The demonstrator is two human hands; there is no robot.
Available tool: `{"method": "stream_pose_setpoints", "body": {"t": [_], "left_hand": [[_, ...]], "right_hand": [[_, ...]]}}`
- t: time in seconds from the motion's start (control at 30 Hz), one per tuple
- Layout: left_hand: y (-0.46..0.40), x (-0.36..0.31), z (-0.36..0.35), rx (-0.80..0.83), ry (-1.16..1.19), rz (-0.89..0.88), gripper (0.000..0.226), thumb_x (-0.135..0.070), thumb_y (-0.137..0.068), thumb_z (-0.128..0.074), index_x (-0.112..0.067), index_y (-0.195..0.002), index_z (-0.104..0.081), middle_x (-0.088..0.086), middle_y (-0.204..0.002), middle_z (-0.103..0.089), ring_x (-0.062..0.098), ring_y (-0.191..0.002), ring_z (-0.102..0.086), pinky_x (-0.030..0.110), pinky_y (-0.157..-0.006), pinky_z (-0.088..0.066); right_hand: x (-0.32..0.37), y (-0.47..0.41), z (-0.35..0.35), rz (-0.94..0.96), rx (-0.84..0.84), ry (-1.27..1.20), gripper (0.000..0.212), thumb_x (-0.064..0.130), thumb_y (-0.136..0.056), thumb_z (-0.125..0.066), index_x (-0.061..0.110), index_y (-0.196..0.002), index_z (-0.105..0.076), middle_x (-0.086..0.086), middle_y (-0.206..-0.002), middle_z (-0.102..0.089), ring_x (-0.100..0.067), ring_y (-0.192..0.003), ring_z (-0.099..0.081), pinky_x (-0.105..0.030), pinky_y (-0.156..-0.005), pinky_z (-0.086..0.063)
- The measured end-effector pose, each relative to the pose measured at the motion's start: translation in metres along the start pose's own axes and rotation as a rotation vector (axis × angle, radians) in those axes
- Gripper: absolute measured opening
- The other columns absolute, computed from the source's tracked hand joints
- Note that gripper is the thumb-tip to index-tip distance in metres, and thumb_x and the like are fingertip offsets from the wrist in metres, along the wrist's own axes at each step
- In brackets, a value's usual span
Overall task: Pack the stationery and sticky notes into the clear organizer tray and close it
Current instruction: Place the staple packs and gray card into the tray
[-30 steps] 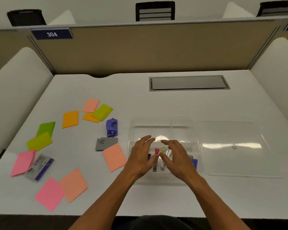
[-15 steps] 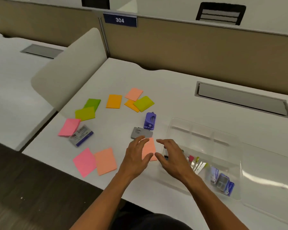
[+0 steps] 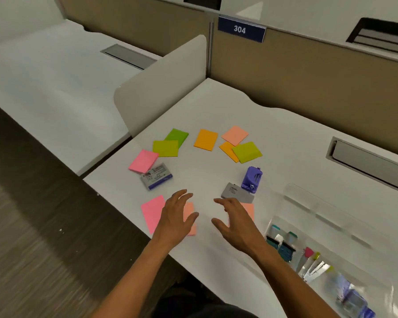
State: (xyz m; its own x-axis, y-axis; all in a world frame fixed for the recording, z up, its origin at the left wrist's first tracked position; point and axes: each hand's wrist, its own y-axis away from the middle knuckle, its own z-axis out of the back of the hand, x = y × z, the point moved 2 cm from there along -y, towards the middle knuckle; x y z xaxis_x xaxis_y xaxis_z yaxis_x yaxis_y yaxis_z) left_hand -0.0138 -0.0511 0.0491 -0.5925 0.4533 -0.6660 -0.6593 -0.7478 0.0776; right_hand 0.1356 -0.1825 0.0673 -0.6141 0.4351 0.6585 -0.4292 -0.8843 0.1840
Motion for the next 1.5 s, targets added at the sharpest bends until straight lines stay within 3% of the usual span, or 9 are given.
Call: {"method": "stream_pose_setpoints", "body": {"t": [0.17, 0.43, 0.77, 0.97, 1.2, 1.4, 1.5], "left_hand": [[-0.013, 0.035, 0.024, -0.031, 0.016, 0.073, 0.057, -0.038, -0.09, -0.062, -0.03, -0.141, -0.038, -0.008, -0.153, -0.03, 0.015, -0.142, -0.025, 0.036, -0.112, -0.027], [-0.049, 0.083, 0.055, -0.051, -0.027, 0.154, 0.062, -0.036, -0.09, -0.063, -0.019, -0.144, -0.036, 0.004, -0.152, -0.033, 0.023, -0.14, -0.029, 0.046, -0.112, -0.033], [-0.095, 0.094, 0.05, -0.015, -0.182, 0.032, 0.062, -0.03, -0.087, -0.067, -0.014, -0.142, -0.041, 0.01, -0.149, -0.034, 0.029, -0.138, -0.03, 0.044, -0.111, -0.032], [-0.107, 0.096, 0.046, 0.022, -0.397, 0.012, 0.065, -0.031, -0.085, -0.068, -0.014, -0.141, -0.04, 0.009, -0.15, -0.034, 0.03, -0.137, -0.03, 0.047, -0.109, -0.031], [-0.114, 0.106, 0.051, 0.02, -0.465, 0.02, 0.065, -0.035, -0.084, -0.069, -0.015, -0.139, -0.041, 0.009, -0.142, -0.043, 0.028, -0.13, -0.038, 0.044, -0.098, -0.035], [-0.112, 0.102, 0.05, -0.002, -0.488, -0.031, 0.064, -0.032, -0.078, -0.072, -0.015, -0.133, -0.045, 0.011, -0.13, -0.048, 0.029, -0.119, -0.045, 0.045, -0.099, -0.035], [-0.11, 0.1, 0.048, 0.011, -0.471, -0.031, 0.071, -0.035, -0.077, -0.07, -0.016, -0.137, -0.039, 0.011, -0.127, -0.045, 0.028, -0.115, -0.047, 0.045, -0.1, -0.034]], "right_hand": [[0.026, -0.025, -0.01, 0.074, 0.067, 0.026, 0.055, 0.042, -0.093, -0.058, 0.033, -0.143, -0.038, 0.006, -0.145, -0.04, -0.015, -0.127, -0.044, -0.036, -0.107, -0.04], [0.053, -0.077, -0.037, 0.095, 0.156, 0.139, 0.058, 0.039, -0.094, -0.056, 0.028, -0.147, -0.034, -0.001, -0.149, -0.035, -0.021, -0.134, -0.036, -0.035, -0.11, -0.034], [0.004, -0.101, -0.022, -0.216, -0.061, 0.361, 0.061, 0.036, -0.093, -0.057, 0.021, -0.148, -0.034, -0.006, -0.153, -0.033, -0.028, -0.137, -0.033, -0.041, -0.111, -0.033], [-0.018, -0.098, -0.018, -0.321, -0.059, 0.64, 0.046, 0.025, -0.088, -0.056, 0.014, -0.131, -0.043, -0.008, -0.127, -0.054, -0.026, -0.111, -0.053, -0.035, -0.089, -0.047], [-0.023, -0.107, -0.017, -0.305, -0.034, 0.632, 0.041, 0.016, -0.086, -0.058, 0.012, -0.125, -0.046, -0.007, -0.121, -0.057, -0.024, -0.108, -0.054, -0.034, -0.091, -0.048], [-0.021, -0.113, -0.017, -0.217, 0.028, 0.485, 0.069, 0.029, -0.084, -0.068, 0.011, -0.143, -0.037, -0.01, -0.133, -0.05, -0.025, -0.113, -0.054, -0.035, -0.092, -0.05], [-0.016, -0.111, -0.015, -0.177, -0.042, 0.389, 0.071, 0.034, -0.081, -0.07, 0.014, -0.143, -0.04, -0.007, -0.135, -0.047, -0.022, -0.114, -0.052, -0.032, -0.092, -0.051]]}}
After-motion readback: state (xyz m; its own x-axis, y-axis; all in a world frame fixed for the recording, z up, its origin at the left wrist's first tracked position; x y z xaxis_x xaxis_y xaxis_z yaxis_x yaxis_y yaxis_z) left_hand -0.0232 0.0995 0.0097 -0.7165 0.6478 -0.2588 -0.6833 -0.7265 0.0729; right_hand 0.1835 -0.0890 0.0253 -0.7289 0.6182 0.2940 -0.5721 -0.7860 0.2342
